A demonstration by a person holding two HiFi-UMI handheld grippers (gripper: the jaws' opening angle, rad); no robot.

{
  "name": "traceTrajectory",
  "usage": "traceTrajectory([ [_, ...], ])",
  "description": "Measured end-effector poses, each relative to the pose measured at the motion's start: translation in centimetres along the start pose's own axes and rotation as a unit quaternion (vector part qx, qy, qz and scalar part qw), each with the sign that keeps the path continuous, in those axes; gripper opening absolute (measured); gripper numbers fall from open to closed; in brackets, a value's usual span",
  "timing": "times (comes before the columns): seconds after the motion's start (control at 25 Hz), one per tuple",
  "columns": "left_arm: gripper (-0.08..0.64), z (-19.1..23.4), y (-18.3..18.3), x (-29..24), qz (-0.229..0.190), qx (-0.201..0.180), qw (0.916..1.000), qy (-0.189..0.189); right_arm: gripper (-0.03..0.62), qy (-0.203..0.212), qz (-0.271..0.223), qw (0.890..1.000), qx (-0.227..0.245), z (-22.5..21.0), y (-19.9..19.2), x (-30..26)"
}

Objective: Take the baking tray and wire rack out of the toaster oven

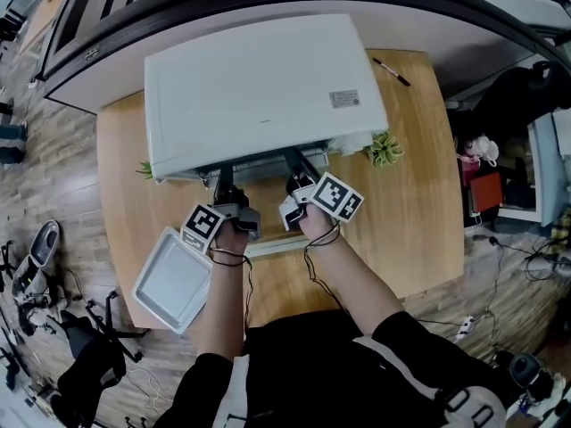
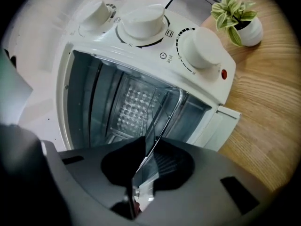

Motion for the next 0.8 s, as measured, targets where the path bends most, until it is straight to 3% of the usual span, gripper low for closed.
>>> traceTrajectory([
  [0.8,0.067,1.0,-2.2,4.2,0.000,0.007,0.9999,0.013,0.063,-0.003,0.015,1.000,-0.010,0.3,-2.0,4.2],
])
Point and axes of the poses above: the fingertips, and each gripper's own axes: x backward along the fingers, z to its left, y out of its top, the point moved 10 cm from there along x, backward along the fingers, and after that the axes turned 9 degrees about y, right-handed, at the moved point
